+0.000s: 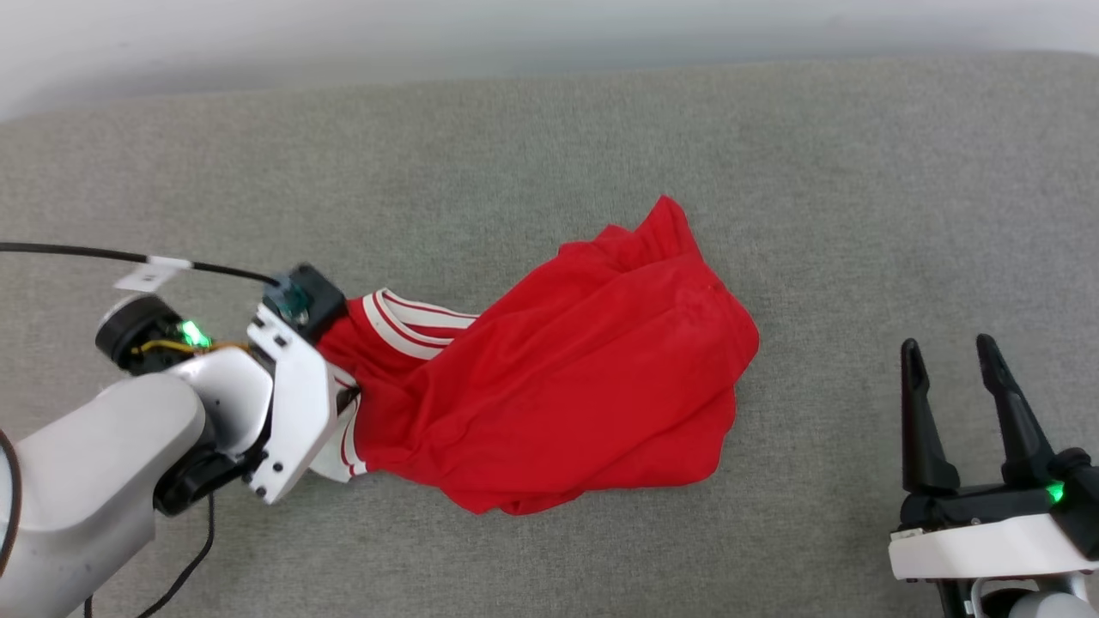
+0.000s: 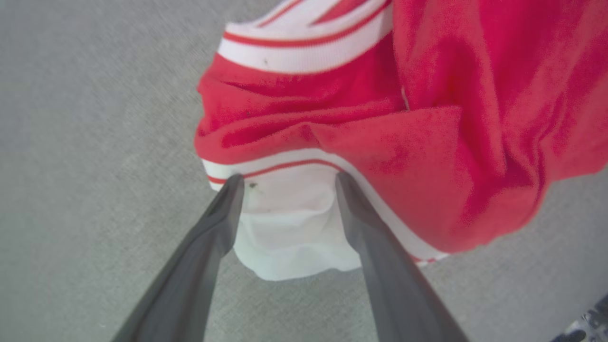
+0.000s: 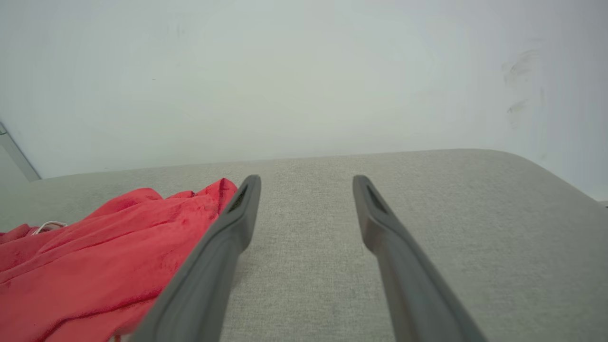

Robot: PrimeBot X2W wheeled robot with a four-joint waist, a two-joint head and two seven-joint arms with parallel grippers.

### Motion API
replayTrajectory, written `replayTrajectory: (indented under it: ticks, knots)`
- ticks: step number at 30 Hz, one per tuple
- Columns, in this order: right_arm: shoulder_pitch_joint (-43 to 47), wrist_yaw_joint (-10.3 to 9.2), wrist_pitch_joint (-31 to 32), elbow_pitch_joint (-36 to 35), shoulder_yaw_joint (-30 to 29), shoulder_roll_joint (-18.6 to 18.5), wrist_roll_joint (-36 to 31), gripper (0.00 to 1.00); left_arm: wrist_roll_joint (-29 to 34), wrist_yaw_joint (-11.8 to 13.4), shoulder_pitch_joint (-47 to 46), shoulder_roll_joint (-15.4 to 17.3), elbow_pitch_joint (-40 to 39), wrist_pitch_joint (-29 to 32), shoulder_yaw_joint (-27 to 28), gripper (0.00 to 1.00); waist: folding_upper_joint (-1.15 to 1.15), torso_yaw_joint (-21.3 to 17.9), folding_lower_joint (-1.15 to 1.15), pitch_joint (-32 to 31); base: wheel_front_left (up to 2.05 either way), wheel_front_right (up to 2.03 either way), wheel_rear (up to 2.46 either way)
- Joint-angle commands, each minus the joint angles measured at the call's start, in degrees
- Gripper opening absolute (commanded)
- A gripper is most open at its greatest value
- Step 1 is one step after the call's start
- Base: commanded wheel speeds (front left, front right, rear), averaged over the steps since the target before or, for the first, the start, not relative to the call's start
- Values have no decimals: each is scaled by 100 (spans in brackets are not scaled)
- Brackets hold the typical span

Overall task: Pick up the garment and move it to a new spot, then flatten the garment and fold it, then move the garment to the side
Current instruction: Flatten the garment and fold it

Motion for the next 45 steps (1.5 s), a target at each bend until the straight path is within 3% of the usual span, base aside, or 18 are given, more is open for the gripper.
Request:
replayTrajectory:
  ticks: [1,6,13,18,22,24,27,28,33,40,45]
  knots:
    - [50,-3,-11,-27,-44,10,-37,100,66,88,79,-12,-71,-262,105,100,0,38,0,-153,0,0,0]
    - [-162,-2,-11,-197,-293,11,-319,100,447,721,291,5,-358,-1606,465,100,0,163,0,-413,0,0,0]
    - [-941,-3,-11,-532,-416,-24,-992,100,771,2225,1041,-230,-661,-3654,1104,100,0,291,0,-503,0,0,0]
    - [-1685,-3,-11,-288,-56,-640,-1175,100,849,3260,1755,-401,-840,-4401,1667,100,0,325,0,-473,0,0,0]
    - [-2212,-3,10,448,538,-1293,-983,100,1266,3801,2343,-641,-1208,-4463,2391,100,0,380,0,-437,0,0,0]
    - [-2602,-3,330,788,1024,-1625,-699,100,1556,3995,2734,-824,-1414,-4455,2860,100,0,409,0,-394,0,0,0]
    - [-3101,-3,1066,1042,1903,-2168,-62,100,1988,4071,3206,-1181,-1677,-4455,3511,100,0,465,0,-303,0,0,0]
    - [-3687,-3,1962,1165,2893,-2723,641,100,2373,3970,3596,-1585,-1799,-4456,4065,100,0,554,0,-179,0,0,0]
    - [-4747,-4,3530,1101,4534,-3485,1864,100,2952,3619,3974,-2239,-1830,-4457,4743,100,0,707,0,44,0,0,0]
    - [-6218,-4,5397,1212,6143,-3751,3235,100,3706,3077,4199,-2991,-1889,-4457,5305,100,0,936,0,473,0,0,0]
    - [-6946,-4,6219,1529,6909,-3734,3687,100,4052,2685,4094,-3463,-1881,-4458,5554,100,0,1156,0,843,0,0,0]
